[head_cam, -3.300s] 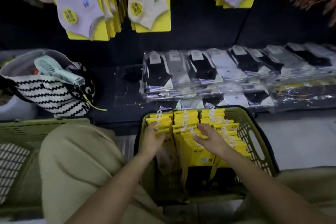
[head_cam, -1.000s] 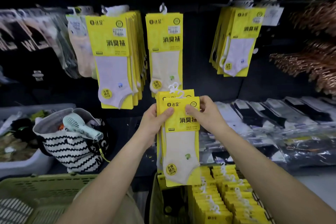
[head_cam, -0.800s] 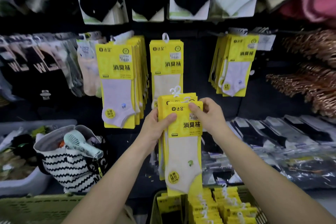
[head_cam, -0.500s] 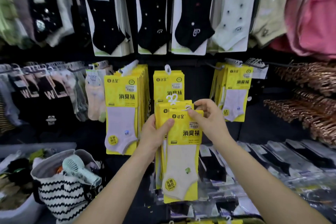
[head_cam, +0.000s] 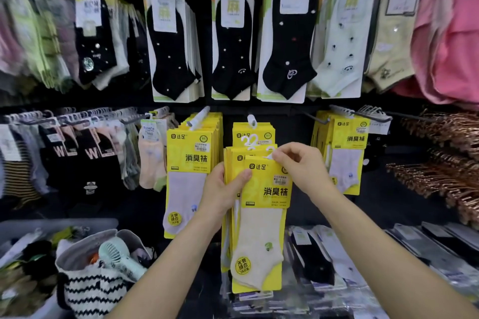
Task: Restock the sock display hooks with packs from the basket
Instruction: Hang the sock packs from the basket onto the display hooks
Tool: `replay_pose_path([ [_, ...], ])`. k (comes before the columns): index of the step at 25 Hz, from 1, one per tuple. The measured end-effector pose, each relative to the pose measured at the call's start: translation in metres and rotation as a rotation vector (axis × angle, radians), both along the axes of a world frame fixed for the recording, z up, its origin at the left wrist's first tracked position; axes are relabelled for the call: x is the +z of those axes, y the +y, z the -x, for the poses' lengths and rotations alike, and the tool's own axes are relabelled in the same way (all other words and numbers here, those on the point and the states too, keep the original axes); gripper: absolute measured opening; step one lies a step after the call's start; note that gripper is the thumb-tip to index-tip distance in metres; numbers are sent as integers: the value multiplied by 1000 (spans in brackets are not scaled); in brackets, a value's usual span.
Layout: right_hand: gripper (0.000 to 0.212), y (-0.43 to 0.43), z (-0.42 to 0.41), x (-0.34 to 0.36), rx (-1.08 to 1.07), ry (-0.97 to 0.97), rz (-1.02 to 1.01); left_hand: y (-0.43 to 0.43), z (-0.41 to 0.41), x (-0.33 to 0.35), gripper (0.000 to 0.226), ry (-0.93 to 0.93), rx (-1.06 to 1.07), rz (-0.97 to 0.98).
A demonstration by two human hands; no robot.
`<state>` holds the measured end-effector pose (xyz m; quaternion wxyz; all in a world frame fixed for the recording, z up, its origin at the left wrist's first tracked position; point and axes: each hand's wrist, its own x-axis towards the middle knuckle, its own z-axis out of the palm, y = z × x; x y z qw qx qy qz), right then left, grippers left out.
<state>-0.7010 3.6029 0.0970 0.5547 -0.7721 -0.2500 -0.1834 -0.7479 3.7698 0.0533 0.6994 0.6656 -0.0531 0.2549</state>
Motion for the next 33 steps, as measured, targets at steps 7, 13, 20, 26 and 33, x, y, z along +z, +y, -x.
replay_pose_path([
  [7,17,13,-9,16,-51,81,14,11,4,-2,9,14,105,58],
  [13,14,26,-38,48,-142,75,41,50,28,15,7,-129,307,12],
  [20,17,55,-58,47,-232,34,222,66,46,25,11,-177,297,24],
  [26,16,47,-57,43,-296,52,228,49,32,18,14,-96,234,-14],
  [33,39,36,-10,9,-33,94,56,11,8,12,11,-42,142,20],
])
